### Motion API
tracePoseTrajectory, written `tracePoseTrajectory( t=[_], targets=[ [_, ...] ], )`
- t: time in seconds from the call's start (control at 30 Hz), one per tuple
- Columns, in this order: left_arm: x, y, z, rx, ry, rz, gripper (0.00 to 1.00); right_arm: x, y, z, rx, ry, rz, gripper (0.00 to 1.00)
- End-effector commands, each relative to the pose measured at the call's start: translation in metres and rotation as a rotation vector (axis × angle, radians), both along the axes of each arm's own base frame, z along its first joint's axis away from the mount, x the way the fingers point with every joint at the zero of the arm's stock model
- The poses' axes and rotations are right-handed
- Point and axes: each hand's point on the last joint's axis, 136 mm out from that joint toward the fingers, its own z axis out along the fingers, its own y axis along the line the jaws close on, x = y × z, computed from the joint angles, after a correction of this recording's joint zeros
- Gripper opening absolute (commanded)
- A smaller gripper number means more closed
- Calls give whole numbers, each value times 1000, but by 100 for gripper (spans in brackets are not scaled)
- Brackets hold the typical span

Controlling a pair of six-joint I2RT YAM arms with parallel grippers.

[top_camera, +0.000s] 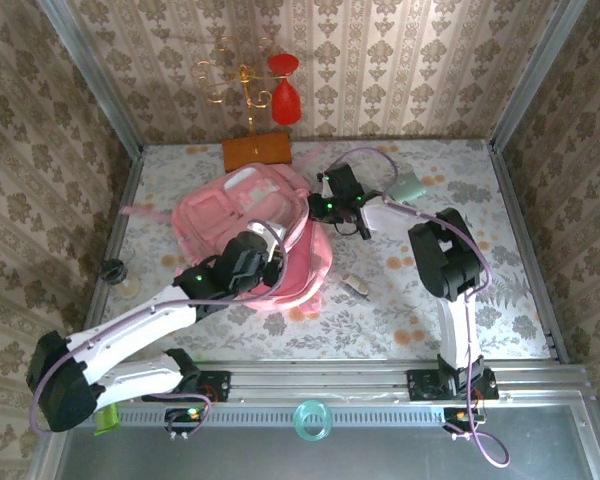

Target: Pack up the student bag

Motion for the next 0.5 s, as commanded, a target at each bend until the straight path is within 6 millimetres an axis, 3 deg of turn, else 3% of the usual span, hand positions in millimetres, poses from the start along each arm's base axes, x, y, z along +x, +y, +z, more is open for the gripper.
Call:
tracePoseTrajectory(
  t=[0.0, 0.1, 0.23, 0.47],
  targets=[
    [20, -26, 26, -93, -62, -6, 0, 5, 33, 8, 14, -16, 122, 34],
    [47, -31, 25, -81, -60, 52, 0, 22, 27, 16, -54, -30, 112, 37],
    [94, -29, 25, -132, -31, 149, 0, 33, -16, 37, -148, -77, 22, 42],
    [137, -63, 20, -176, -23, 130, 0, 10, -95, 93, -231, -192, -120, 49]
  ],
)
